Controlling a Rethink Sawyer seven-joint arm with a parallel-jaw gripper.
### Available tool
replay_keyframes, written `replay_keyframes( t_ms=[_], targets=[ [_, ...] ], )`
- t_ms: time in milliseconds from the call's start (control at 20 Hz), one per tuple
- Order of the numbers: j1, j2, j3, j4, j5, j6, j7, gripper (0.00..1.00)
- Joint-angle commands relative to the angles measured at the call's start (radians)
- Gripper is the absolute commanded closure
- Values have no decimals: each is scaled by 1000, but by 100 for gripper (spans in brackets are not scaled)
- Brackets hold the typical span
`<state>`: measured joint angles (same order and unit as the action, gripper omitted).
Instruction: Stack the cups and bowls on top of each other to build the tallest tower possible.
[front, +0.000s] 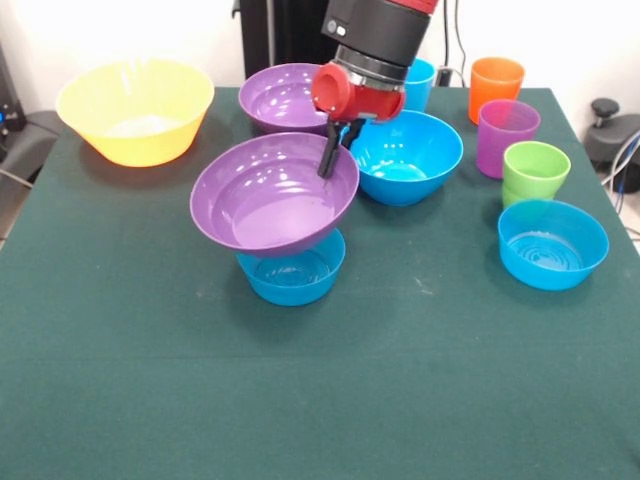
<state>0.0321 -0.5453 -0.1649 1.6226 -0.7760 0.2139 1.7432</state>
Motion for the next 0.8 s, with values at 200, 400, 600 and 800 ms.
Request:
replay_keyframes(
  t_ms=[200, 400, 600, 800],
  targets=[
    [47, 70, -3, -95, 26, -101, 157, 100],
    [60, 89, -29, -105, 29, -120, 157, 100],
    [74, 99, -53, -113, 30, -131, 153, 100],
    [92, 114, -85, -119, 31, -150, 155, 100]
  ],
)
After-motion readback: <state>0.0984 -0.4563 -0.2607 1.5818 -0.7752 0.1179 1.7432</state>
